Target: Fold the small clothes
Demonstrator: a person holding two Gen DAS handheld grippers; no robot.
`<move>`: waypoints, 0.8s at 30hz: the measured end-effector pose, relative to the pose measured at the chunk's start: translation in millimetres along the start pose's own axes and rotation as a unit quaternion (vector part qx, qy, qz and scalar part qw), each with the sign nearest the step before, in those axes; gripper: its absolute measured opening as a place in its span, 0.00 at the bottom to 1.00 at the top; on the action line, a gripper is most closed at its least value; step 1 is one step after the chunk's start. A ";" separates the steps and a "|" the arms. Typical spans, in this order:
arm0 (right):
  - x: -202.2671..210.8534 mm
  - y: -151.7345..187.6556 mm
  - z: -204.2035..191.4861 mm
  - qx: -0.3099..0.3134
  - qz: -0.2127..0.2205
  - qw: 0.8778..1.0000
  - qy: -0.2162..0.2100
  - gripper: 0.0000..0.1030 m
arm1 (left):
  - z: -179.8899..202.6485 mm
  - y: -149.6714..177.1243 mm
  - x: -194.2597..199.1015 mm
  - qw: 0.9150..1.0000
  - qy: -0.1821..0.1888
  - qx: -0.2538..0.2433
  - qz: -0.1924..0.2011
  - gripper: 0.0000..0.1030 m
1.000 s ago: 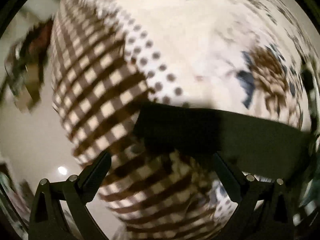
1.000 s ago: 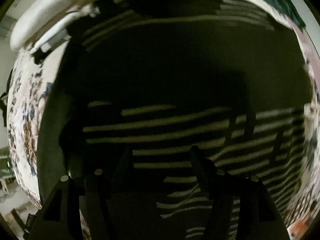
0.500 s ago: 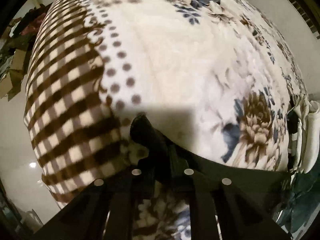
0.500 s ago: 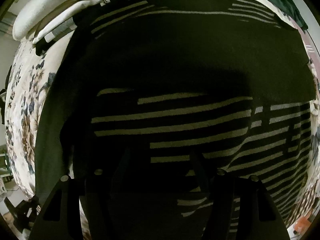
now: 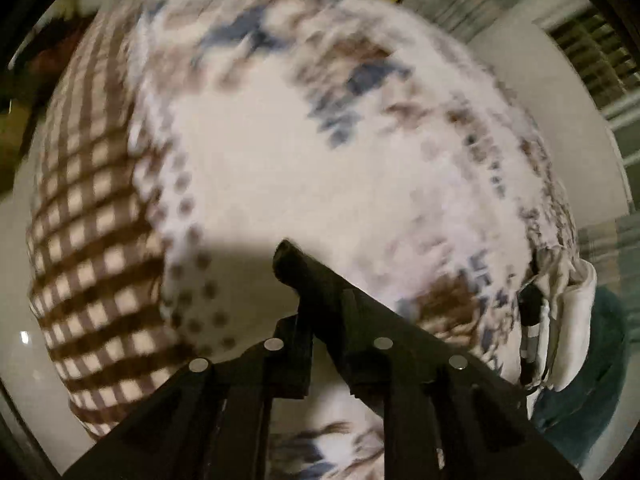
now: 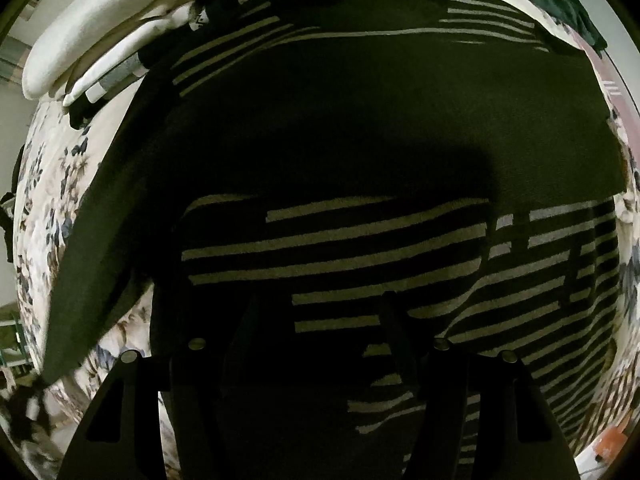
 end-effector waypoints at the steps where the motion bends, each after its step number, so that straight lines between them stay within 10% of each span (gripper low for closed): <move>1: 0.2 0.6 1.3 -0.001 0.000 1.000 -0.001 0.63 | -14.7 7.7 -7.8 1.000 0.005 0.024 -0.020 0.16; 4: -0.6 2.4 3.8 -0.001 -0.001 1.000 -0.001 0.63 | -39.8 31.8 -6.0 0.997 0.017 0.073 -0.031 0.24; 7: -6.0 5.0 8.0 -0.003 -0.007 1.000 0.003 0.63 | -50.7 49.7 1.7 0.993 0.037 0.108 -0.023 0.65; 12: -13.7 9.8 8.2 -0.006 -0.015 1.000 0.009 0.63 | -30.7 54.2 -15.0 0.989 0.083 0.117 -0.030 0.65; 15: -16.7 12.6 2.8 0.005 -0.014 1.000 0.017 0.63 | -9.7 36.7 -28.7 0.990 0.085 0.116 0.000 0.46; 16: -17.5 13.3 0.7 0.008 -0.014 1.000 0.019 0.63 | -3.3 28.1 -31.4 0.991 0.075 0.114 0.011 0.05; 24: -17.9 16.2 -12.7 0.029 -0.003 0.999 0.030 0.63 | 18.7 -51.8 -21.7 0.979 0.115 0.147 0.077 0.05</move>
Point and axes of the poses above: each gripper's, at about its wrist camera, not at the fingertips, and x roughly against the way its jaws point, z to its right, y to its underside, the point moved 5 cm from there along -x, roughly the way its jaws point, and after that the axes turned 15 degrees about -x, right-handed, at the moved point
